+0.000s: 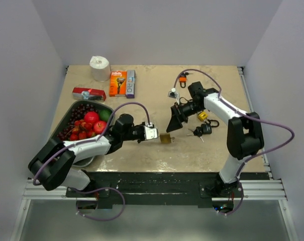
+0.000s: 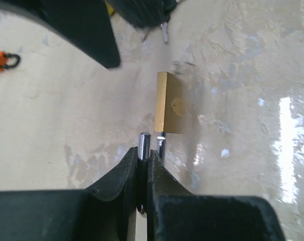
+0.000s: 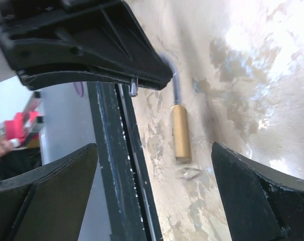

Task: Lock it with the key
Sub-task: Pick up the lock from the center of the board.

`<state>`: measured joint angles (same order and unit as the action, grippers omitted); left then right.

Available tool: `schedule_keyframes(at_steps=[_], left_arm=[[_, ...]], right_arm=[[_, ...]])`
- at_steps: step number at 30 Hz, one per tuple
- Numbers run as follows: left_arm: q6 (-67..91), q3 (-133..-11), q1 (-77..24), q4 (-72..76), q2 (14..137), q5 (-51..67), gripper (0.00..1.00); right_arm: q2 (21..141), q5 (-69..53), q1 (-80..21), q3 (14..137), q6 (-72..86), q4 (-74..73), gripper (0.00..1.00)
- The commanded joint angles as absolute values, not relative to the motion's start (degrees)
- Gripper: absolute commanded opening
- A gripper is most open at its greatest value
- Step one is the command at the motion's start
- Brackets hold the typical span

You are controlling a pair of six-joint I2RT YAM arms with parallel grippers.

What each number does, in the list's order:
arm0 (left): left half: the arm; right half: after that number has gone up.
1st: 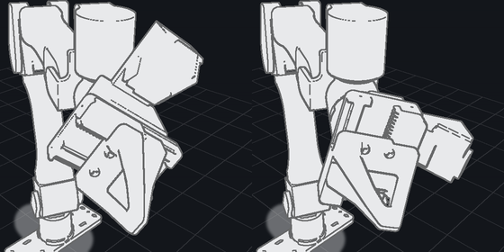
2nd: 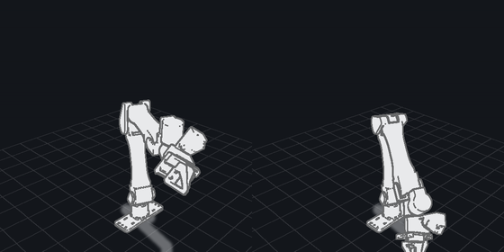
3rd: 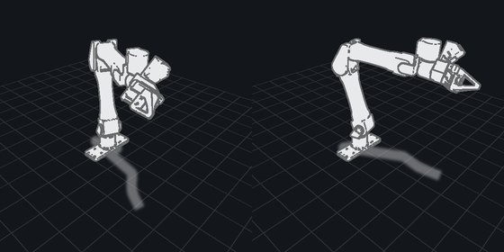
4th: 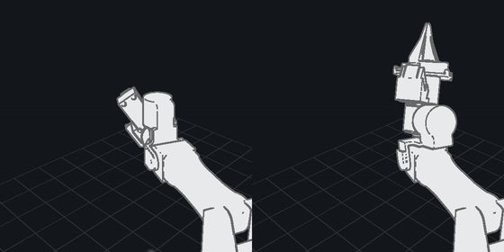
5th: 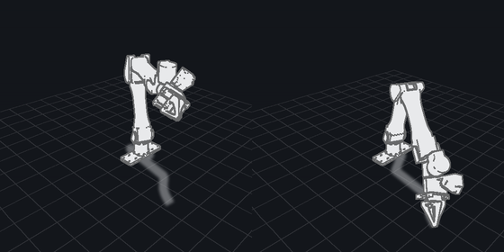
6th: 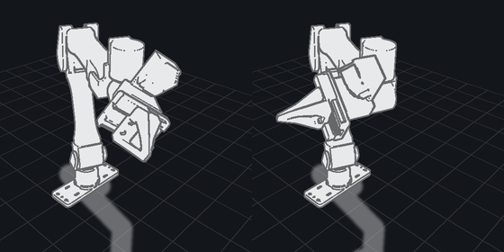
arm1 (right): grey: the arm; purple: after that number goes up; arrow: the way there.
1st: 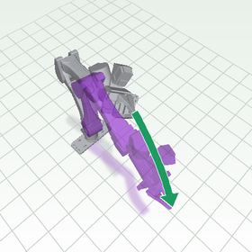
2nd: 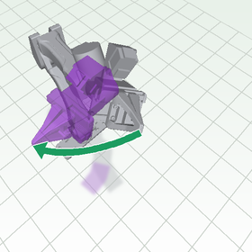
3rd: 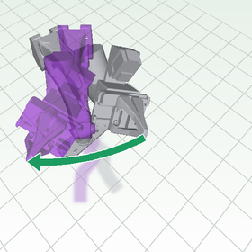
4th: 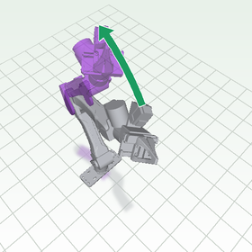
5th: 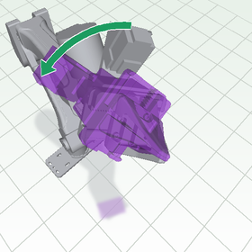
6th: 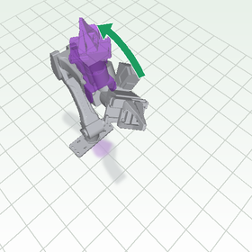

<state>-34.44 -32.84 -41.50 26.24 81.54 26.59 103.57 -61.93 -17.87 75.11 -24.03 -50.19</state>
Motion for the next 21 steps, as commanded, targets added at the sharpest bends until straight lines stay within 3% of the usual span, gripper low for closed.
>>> schedule_keyframes(at_steps=[1,7,15,21], left_arm=[[-29.71,-38.93,-39.38,21.1,74.81,30.32,0.0],[-25.05,-41.13,-36.39,18.9,69.01,35.4,0.0],[-30.85,-44.29,-35.86,11.87,62.76,42.97,0.0],[-32.25,-45.7,-36.73,10.11,60.91,42.98,0.0]], right_arm=[[95.81,-58.89,-16.7,77.34,-24.43,-48.25,0.99],[89.23,-53.09,-16.44,76.99,-27.76,-46.23,0.99],[81.74,-50.45,-17.84,75.85,-38.4,-46.92,0.99],[78.5,-46.32,-27.66,72.87,-43.95,-47.56,0.99]])
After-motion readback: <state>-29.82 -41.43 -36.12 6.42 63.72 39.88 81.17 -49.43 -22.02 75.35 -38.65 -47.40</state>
